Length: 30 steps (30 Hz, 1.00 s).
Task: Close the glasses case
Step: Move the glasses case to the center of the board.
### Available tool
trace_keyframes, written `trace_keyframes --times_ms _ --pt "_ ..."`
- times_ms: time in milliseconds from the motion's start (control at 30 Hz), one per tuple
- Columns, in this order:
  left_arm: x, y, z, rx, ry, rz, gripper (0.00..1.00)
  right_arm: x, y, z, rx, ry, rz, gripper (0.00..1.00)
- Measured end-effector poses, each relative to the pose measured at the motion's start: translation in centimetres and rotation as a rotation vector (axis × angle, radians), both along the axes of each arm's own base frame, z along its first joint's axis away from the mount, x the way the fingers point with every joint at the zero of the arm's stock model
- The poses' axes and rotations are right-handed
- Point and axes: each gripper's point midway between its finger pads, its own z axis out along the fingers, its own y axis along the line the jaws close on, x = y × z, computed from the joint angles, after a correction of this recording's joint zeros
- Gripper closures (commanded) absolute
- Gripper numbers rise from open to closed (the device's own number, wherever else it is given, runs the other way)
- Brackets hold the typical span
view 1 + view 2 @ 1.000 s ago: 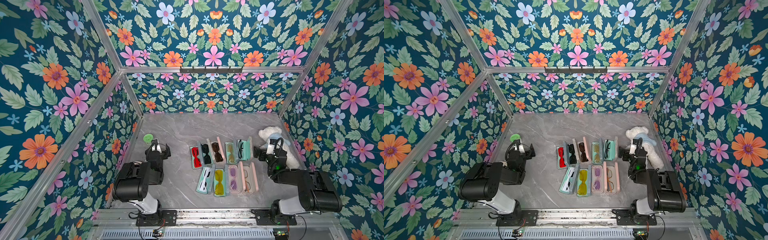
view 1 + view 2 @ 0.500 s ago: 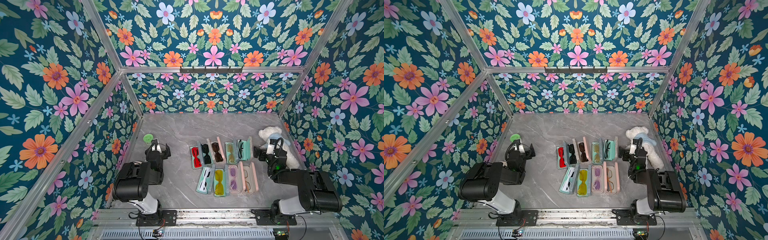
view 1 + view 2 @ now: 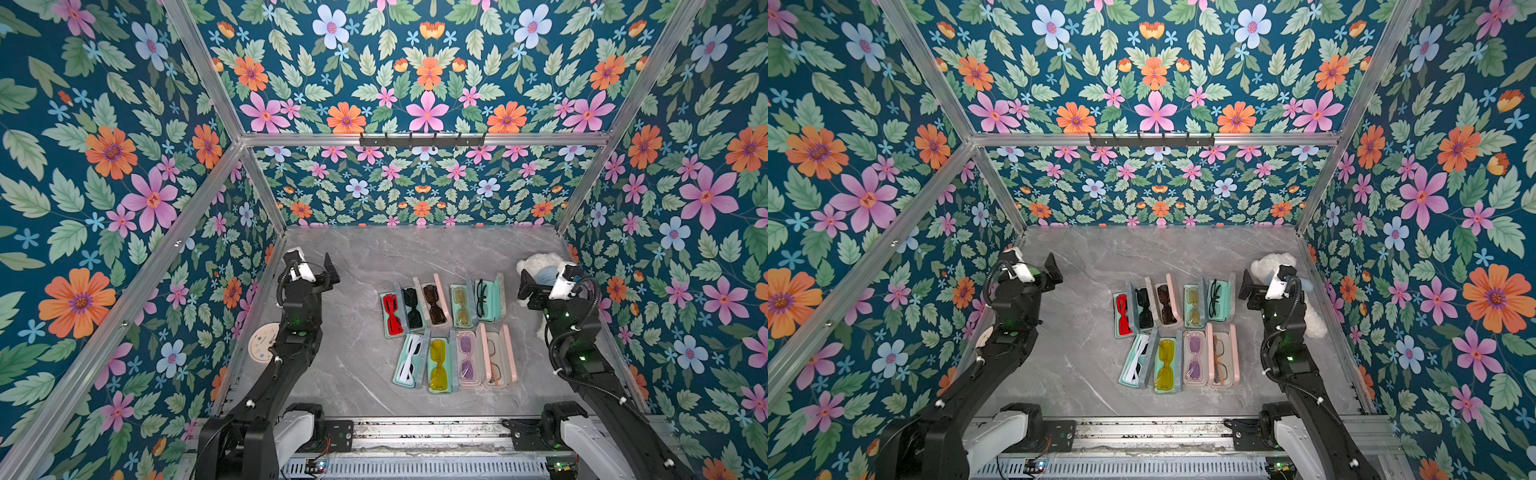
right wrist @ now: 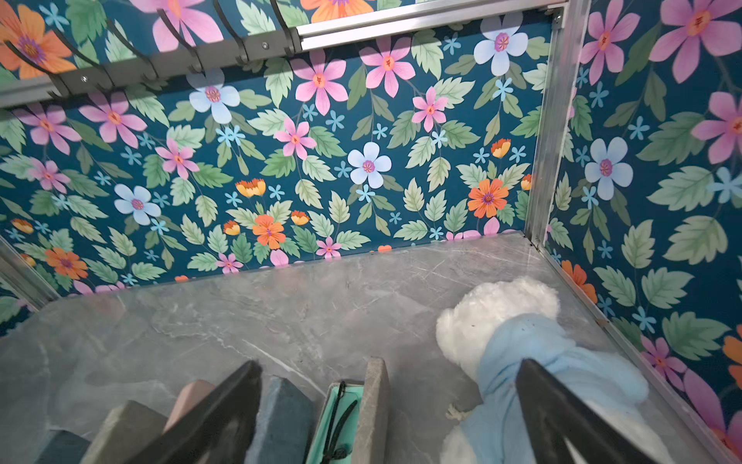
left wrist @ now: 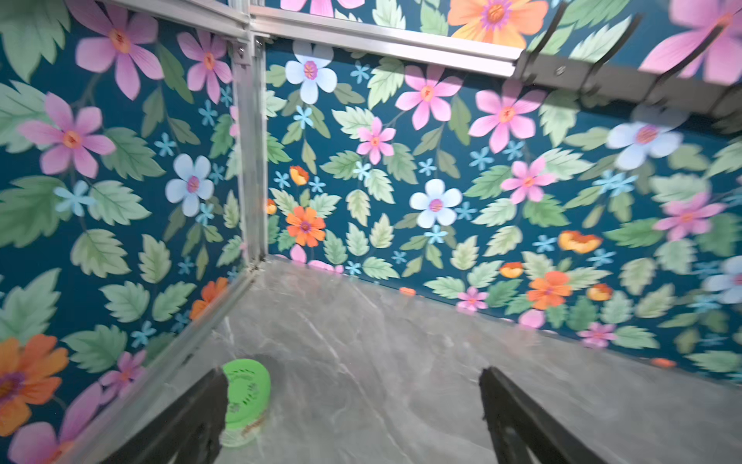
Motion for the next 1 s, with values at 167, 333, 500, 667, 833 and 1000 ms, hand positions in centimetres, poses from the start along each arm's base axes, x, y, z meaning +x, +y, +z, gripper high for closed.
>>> trace_keyframes --times_ms 167,333,500,667,833,1000 --pt "-2.8 -4.1 -0.7 -0.145 0.114 -0.175 0.01 -2.4 4.1 1.7 0.084 0.088 0.159 0.0" --pt "-7.2 -8.2 -5.1 -0.249 0.32 -0.328 0.01 -5.7 11.8 0.7 0.13 0.255 0.438 0.0" --pt "-11.5 -11.0 -7.7 -0.298 0.444 -0.448 0.04 -10.0 19.2 -0.2 0.034 0.385 0.641 0.0" --pt "-14.0 -12.0 -11.2 -0.291 0.577 -0.488 0.11 -12.3 23.7 -3.6 -0.074 0.556 0.672 0.0" --pt "-16.2 -13.7 -14.9 -0.226 0.72 -0.536 0.17 -12.7 24.6 -6.6 -0.059 0.686 0.607 0.01" --pt "-18.1 -15.9 -18.8 -0.072 0.852 -0.552 0.22 -13.3 24.9 -8.2 -0.029 0.759 0.565 0.04"
